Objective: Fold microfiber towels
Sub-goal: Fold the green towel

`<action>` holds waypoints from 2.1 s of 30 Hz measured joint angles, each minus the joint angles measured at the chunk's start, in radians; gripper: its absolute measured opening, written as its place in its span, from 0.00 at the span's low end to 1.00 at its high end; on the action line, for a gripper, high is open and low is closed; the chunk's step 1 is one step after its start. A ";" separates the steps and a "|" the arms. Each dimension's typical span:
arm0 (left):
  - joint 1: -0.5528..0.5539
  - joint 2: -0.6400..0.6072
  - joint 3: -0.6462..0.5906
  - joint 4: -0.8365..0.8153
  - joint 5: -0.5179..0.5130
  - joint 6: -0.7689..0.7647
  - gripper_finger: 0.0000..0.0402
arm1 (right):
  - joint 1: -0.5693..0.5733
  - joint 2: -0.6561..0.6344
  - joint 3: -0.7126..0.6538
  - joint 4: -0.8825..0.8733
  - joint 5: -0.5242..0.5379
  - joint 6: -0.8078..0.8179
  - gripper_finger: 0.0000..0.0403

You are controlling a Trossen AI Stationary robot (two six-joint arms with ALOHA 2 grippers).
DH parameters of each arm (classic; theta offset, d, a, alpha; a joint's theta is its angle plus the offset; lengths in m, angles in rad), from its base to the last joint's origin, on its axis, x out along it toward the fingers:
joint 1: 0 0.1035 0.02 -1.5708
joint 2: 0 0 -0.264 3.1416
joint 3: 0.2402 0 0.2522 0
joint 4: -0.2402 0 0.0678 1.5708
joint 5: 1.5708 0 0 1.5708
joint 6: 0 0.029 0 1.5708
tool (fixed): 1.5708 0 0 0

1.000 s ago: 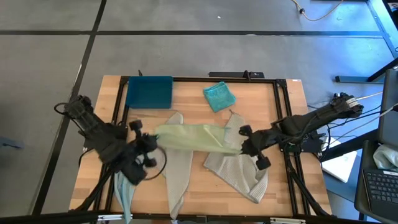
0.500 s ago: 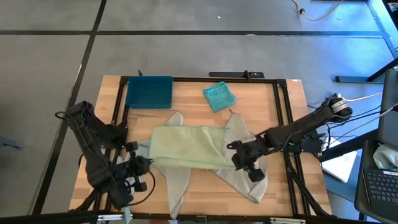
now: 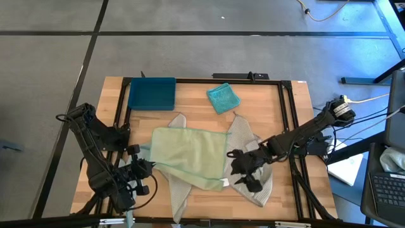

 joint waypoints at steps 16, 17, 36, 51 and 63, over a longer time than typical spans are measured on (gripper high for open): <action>-0.004 0.000 0.000 0.036 0.024 -0.007 0.00 | 0.008 0.265 -0.002 0.194 0.037 0.132 0.44; -0.004 0.000 0.000 0.040 0.023 -0.006 0.00 | 0.001 0.267 -0.006 0.202 0.037 0.167 0.44; 0.010 -0.001 0.000 0.052 -0.059 0.081 0.00 | -0.002 0.330 -0.181 0.589 0.086 0.754 0.43; 0.003 -0.001 0.000 0.052 -0.066 0.111 0.00 | 0.048 0.415 -0.126 0.699 0.111 0.887 0.43; -0.003 -0.001 0.000 0.052 -0.066 0.134 0.00 | 0.089 0.415 -0.125 0.701 0.228 0.924 0.43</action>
